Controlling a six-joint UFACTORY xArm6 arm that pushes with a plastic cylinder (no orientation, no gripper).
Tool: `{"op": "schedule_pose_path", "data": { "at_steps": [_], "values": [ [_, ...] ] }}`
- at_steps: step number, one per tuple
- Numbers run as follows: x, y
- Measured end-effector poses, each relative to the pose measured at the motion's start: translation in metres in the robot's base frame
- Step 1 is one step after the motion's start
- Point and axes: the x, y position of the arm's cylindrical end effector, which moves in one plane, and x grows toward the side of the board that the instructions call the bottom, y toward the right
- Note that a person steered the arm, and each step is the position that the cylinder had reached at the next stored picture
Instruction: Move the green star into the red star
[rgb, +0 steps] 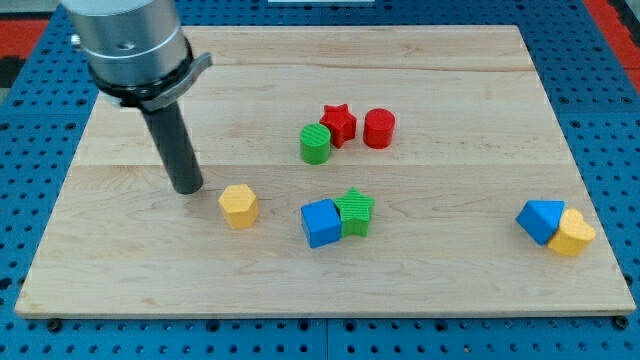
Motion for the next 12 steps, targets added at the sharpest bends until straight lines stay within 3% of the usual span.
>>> {"op": "schedule_pose_path", "data": {
  "at_steps": [5,7,10,12],
  "values": [
    [0.042,0.09],
    [0.095,0.097],
    [0.096,0.213],
    [0.09,0.355]
  ]
}}
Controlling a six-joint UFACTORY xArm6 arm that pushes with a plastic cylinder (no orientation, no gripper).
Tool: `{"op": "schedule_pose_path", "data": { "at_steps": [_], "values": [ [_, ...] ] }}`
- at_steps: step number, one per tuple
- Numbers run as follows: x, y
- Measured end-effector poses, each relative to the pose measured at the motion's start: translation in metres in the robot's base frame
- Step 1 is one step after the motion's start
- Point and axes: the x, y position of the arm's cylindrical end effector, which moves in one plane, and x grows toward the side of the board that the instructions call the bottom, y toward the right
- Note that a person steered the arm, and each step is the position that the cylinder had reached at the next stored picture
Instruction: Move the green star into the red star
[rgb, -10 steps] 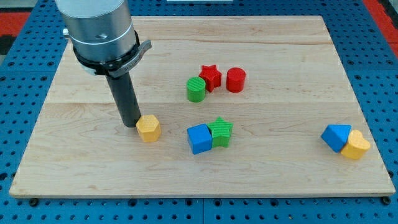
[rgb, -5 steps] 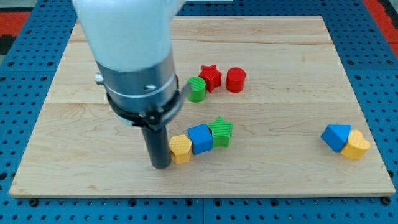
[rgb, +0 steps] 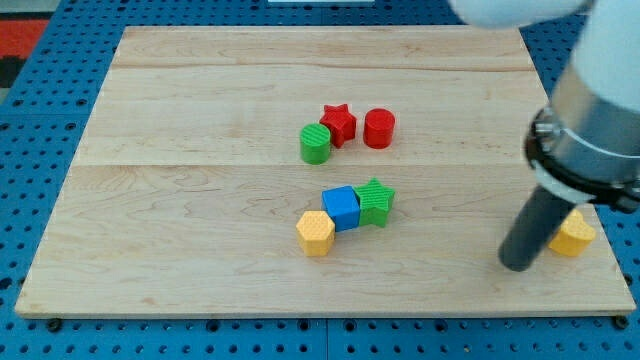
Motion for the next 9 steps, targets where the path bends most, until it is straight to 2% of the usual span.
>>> {"op": "schedule_pose_path", "data": {
  "at_steps": [1,2,4,5,7,9],
  "values": [
    [0.0,0.009],
    [0.024,-0.021],
    [0.018,-0.101],
    [-0.003,-0.131],
    [-0.057,-0.136],
    [-0.093,-0.151]
  ]
}}
